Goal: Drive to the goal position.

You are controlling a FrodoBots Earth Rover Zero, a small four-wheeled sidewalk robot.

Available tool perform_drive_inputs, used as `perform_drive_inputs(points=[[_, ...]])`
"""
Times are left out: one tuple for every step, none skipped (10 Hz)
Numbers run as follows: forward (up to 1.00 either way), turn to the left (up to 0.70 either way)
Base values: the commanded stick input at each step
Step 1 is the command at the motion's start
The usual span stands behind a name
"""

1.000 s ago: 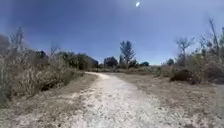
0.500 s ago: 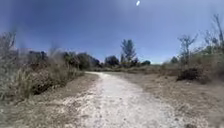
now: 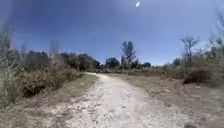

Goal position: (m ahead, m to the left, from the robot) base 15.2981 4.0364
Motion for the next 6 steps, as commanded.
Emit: perform_drive_inputs(points=[[0.70, 0.00], [0.70, 0.00], [0.70, 0.00], [0.70, 0.00], [0.70, 0.00], [0.70, 0.00]])
